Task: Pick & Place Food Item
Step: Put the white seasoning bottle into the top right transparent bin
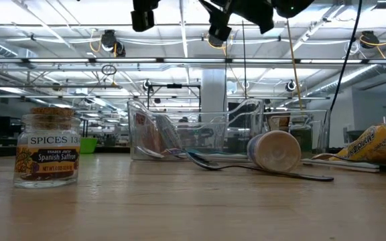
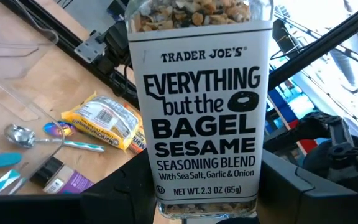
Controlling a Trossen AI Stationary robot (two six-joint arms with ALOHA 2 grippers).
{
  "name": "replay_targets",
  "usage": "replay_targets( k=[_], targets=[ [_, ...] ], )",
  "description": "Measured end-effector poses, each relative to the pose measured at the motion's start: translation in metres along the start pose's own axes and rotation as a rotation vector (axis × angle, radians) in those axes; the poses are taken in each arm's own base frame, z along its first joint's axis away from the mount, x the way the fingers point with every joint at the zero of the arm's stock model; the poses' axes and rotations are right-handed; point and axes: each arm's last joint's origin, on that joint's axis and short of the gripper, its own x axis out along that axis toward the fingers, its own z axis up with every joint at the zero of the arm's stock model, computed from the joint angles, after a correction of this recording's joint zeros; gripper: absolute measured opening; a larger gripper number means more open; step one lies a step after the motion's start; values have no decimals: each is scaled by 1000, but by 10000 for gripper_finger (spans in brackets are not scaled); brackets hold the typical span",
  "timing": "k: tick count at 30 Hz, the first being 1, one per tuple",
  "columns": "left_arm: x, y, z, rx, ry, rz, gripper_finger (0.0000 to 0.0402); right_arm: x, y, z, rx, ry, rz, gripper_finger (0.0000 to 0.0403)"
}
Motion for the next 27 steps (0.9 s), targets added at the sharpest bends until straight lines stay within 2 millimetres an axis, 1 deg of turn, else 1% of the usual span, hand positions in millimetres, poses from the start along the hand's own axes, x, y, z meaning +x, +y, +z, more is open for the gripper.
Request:
replay_targets(
  k=[6, 12, 15, 19, 22, 27],
  targets=[
    [0, 3, -4, -58, 51, 16, 205, 2, -6, -1, 13, 4, -5, 305],
    [0, 3, -4, -94, 83, 23, 205, 3, -7, -2, 17, 11, -9, 301],
    [-2, -5, 3, -95, 142, 71, 205, 4, -8, -3, 10, 9, -21, 299],
    [-3, -17, 16, -46, 261, 174, 205, 4, -9, -4, -8, 4, -36, 298],
    [-1, -24, 31, -35, 312, 181, 205, 5, -8, -4, -21, 5, -34, 297],
    [6, -25, 48, -34, 382, 173, 205, 11, -6, -6, -27, 20, -21, 297]
  ],
)
